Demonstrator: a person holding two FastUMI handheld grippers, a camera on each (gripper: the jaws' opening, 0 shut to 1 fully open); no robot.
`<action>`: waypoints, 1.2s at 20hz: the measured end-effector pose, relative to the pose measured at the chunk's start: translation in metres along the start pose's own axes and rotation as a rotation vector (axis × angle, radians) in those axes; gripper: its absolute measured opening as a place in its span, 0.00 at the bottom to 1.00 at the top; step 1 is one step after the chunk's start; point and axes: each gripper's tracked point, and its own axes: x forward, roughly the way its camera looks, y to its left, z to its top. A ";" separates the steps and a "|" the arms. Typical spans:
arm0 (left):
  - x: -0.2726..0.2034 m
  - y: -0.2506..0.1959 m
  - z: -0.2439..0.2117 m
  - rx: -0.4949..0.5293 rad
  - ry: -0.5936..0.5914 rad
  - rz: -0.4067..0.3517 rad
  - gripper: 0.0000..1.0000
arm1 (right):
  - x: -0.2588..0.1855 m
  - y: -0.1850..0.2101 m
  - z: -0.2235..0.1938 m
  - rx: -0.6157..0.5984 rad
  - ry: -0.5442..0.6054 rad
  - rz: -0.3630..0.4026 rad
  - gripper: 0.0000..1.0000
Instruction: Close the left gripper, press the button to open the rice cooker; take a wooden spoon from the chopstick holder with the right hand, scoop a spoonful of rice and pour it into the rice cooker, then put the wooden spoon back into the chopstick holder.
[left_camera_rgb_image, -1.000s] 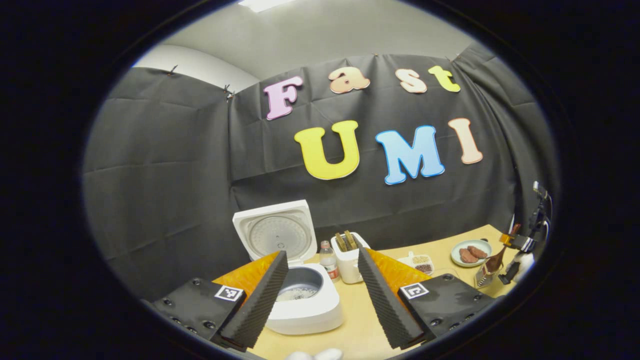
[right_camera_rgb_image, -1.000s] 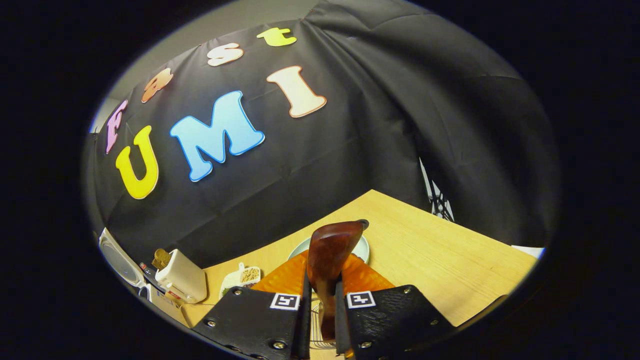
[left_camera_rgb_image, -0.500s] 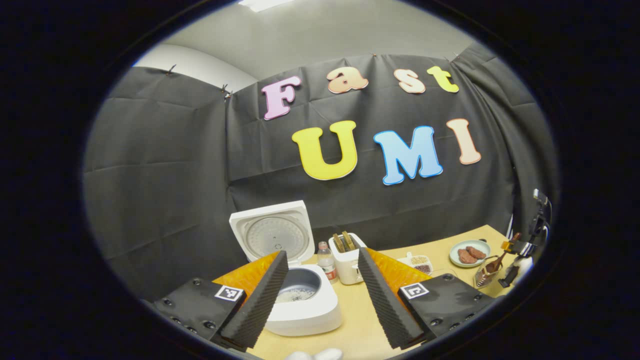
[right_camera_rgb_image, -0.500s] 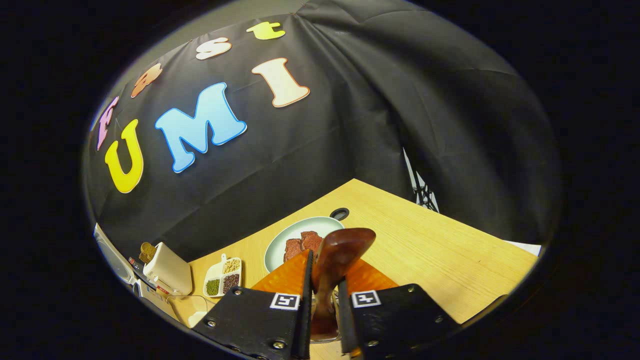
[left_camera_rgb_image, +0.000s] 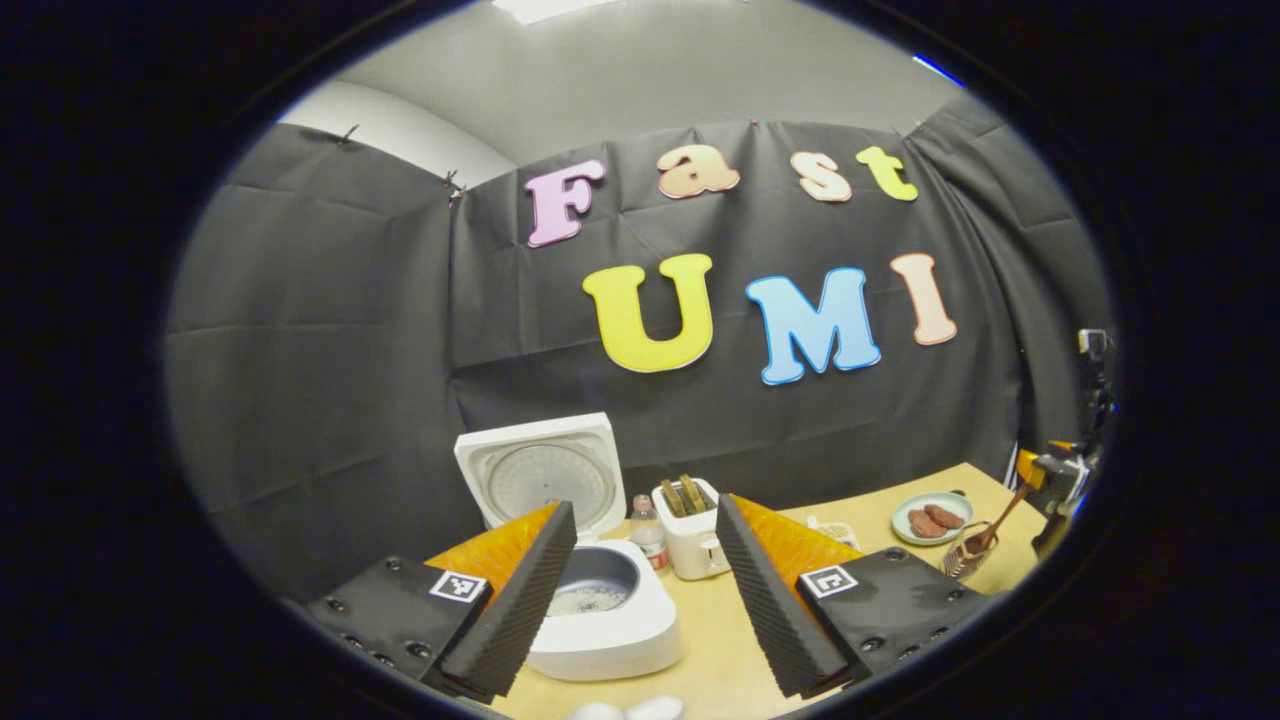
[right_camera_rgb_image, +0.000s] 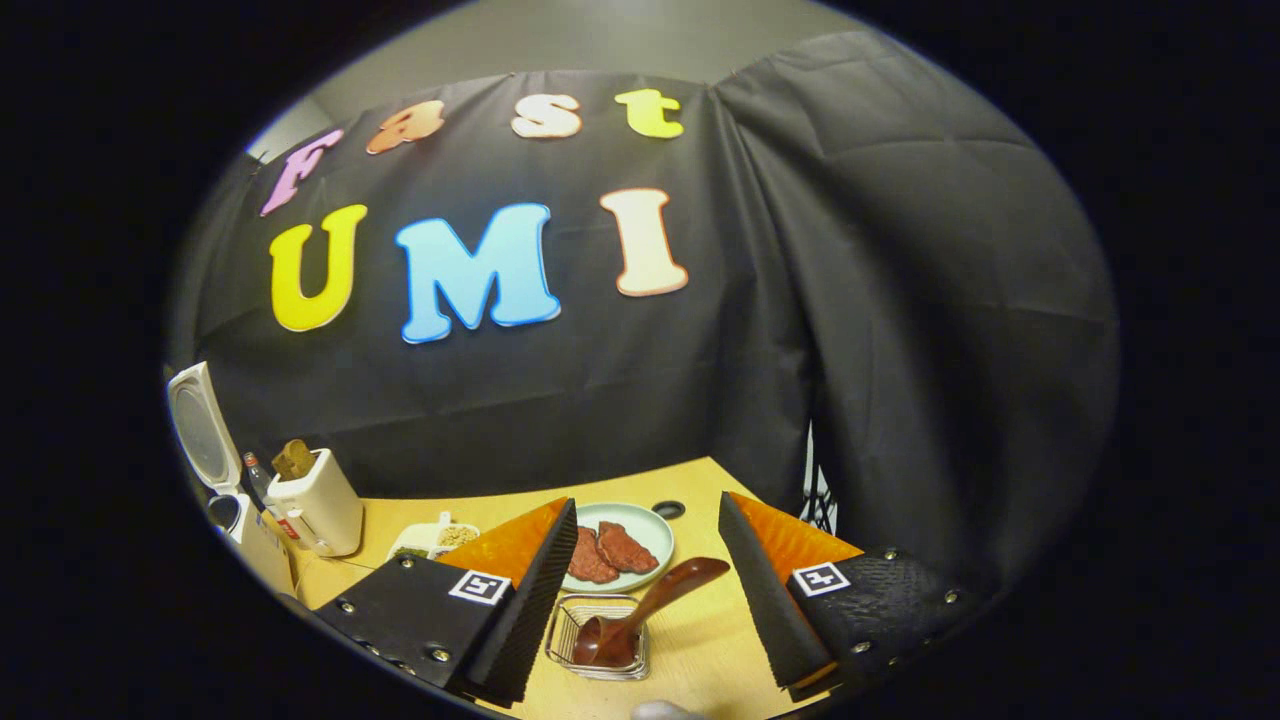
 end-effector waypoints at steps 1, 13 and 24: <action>0.001 0.004 0.003 -0.004 -0.009 -0.001 0.98 | -0.012 0.008 0.014 -0.026 -0.023 0.015 0.87; 0.054 0.077 0.052 -0.032 -0.086 0.034 0.99 | -0.158 0.120 0.115 -0.116 -0.136 0.184 0.87; 0.201 0.151 0.121 -0.055 -0.091 0.147 0.95 | -0.155 0.152 0.110 -0.104 -0.069 0.203 0.87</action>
